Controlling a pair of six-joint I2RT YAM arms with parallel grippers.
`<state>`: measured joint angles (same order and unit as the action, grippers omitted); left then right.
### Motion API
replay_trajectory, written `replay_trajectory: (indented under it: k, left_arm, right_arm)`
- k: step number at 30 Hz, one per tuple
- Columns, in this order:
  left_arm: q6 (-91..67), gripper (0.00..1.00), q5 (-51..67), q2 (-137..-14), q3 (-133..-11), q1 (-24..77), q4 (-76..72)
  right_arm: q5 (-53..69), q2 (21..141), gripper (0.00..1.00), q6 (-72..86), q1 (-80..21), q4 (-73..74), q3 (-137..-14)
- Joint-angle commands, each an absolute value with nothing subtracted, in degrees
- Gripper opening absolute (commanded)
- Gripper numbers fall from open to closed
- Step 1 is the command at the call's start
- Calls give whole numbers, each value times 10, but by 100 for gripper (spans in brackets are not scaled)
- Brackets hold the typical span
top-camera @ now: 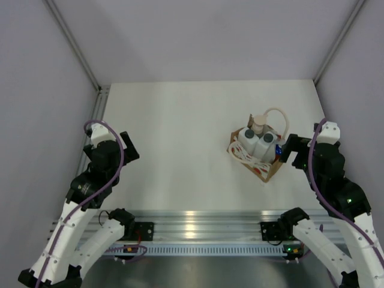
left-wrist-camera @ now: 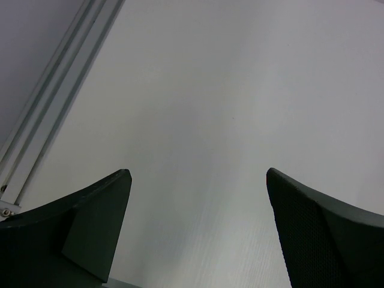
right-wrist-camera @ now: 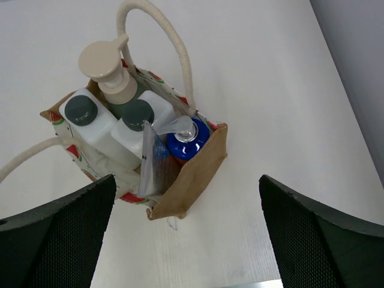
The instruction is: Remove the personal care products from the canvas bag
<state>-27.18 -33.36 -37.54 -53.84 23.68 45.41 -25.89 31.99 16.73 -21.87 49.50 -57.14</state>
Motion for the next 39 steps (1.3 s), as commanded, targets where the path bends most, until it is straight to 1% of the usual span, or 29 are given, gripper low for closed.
replay_trajectory:
  k: [1, 3, 6, 7, 10, 11, 13, 18, 19, 21, 22, 27, 28, 34, 39]
  left_arm:
    - [-279, 98, -343, -369, -535, 238, 432]
    - [-281, 98, -345, -369, -535, 238, 432]
    - [-281, 98, -342, -369, -534, 238, 431]
    - [-280, 98, -339, -369, -534, 238, 431]
    - [-276, 98, -334, -369, -532, 237, 432]
    - [-276, 98, -332, -370, -532, 238, 432]
    - [-274, 98, -328, -373, -533, 238, 431]
    - [-272, 98, -298, -387, -534, 238, 432]
    - [-271, 98, -295, -391, -534, 238, 432]
    - [-271, 98, -289, -393, -534, 238, 432]
    - [-270, 98, -287, -395, -534, 238, 430]
    - [-270, 98, -281, -396, -534, 238, 430]
    - [-269, 98, -280, -396, -534, 238, 430]
    - [-266, 98, -267, -399, -533, 238, 428]
    - [-265, 98, -258, -401, -533, 238, 427]
  right_arm:
    - [-255, 317, 99, 175, -212, 492, -592]
    - [-230, 315, 100, 177, -213, 476, -580]
    - [-150, 306, 99, 161, -212, 417, -552]
    - [-91, 307, 99, 156, -212, 378, -545]
    - [-7, 320, 99, 151, -212, 319, -521]
    - [3, 324, 100, 150, -212, 277, -507]
    - [24, 344, 100, 147, -214, 241, -499]
    - [0, 415, 100, 131, -221, 161, -494]
    - [-24, 425, 100, 126, -225, 149, -493]
    - [-37, 446, 97, 108, -232, 119, -487]
    - [-60, 472, 92, 105, -236, 113, -489]
    - [-120, 530, 86, 98, -248, 77, -483]
    - [-127, 534, 83, 97, -249, 56, -479]
    - [-166, 576, 80, 80, -248, 17, -461]
    - [-172, 611, 78, 83, -244, -25, -452]
